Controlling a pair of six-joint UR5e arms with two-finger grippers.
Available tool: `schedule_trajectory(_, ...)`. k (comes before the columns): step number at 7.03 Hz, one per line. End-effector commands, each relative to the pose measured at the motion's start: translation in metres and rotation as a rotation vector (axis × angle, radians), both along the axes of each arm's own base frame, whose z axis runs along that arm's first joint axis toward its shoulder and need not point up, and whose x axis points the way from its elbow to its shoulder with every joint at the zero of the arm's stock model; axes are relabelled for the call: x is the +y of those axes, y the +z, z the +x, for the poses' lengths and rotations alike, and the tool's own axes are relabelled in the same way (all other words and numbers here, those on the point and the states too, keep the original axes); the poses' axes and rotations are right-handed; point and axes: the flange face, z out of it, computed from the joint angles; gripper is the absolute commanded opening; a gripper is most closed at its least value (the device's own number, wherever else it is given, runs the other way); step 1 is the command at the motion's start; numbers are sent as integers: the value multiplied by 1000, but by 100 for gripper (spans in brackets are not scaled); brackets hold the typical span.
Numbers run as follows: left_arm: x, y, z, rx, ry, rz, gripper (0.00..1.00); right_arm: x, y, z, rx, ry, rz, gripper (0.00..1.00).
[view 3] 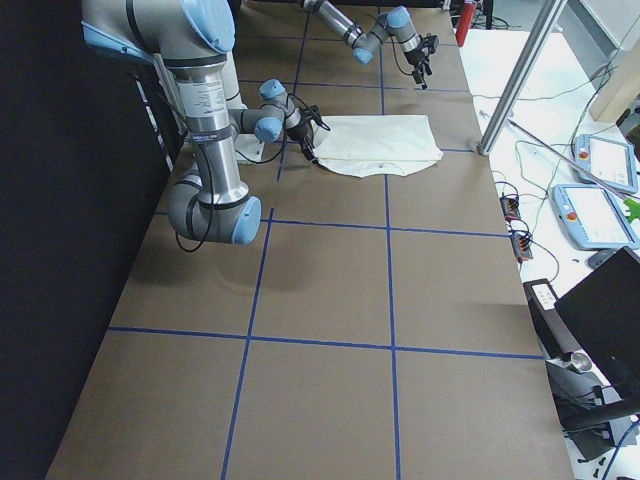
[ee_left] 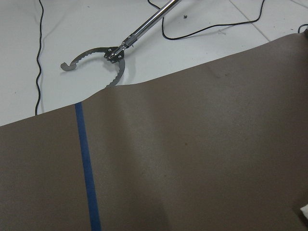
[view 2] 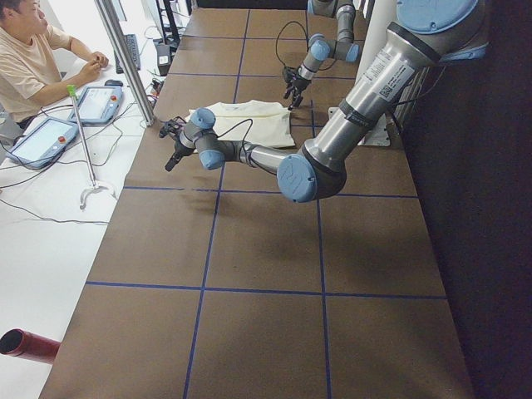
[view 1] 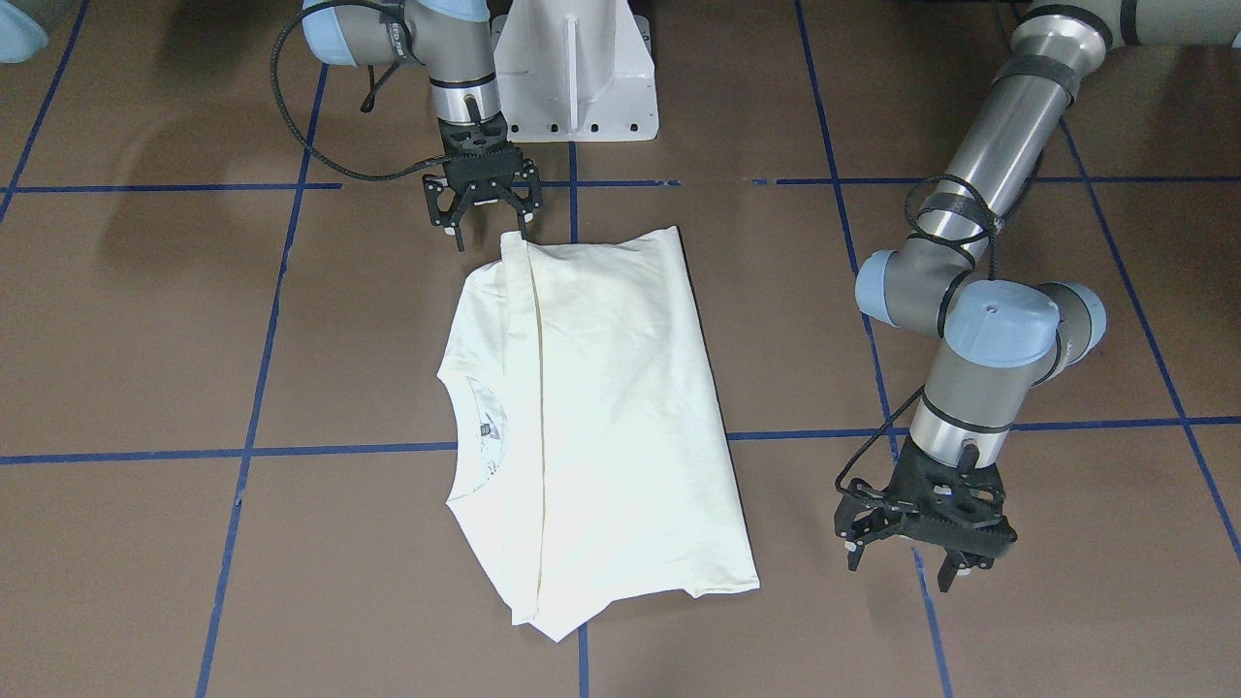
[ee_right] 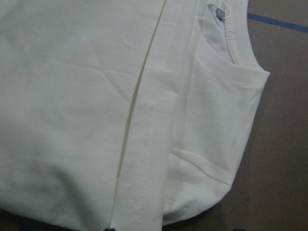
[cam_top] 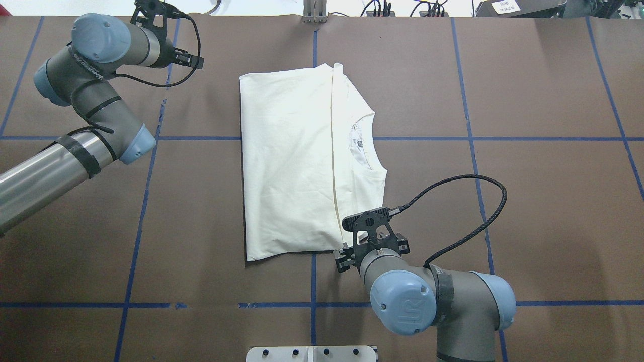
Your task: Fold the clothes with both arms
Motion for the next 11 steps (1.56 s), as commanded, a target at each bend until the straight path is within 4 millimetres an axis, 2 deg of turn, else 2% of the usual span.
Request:
schedule_trajectory(1,0,0,0,5,-4,-5,100,4,-1,-3,14,-11,33,75)
schedule_trajectory(5,1,0,2,5,-1,-5,100,4,-9,-10,27,-25,81,74)
schedule_trajectory(8,1,2,2,3,-1,-8,100,3,-2,-15,48,-11,92,73)
schedule_trajectory(10,1,2,2,3,-1,-8,100,2,-6,-15,42,-11,93,67)
schedule_trajectory(11,1,2,2,2,-1,-9,100,2,-16,-17,25,-10,95,67)
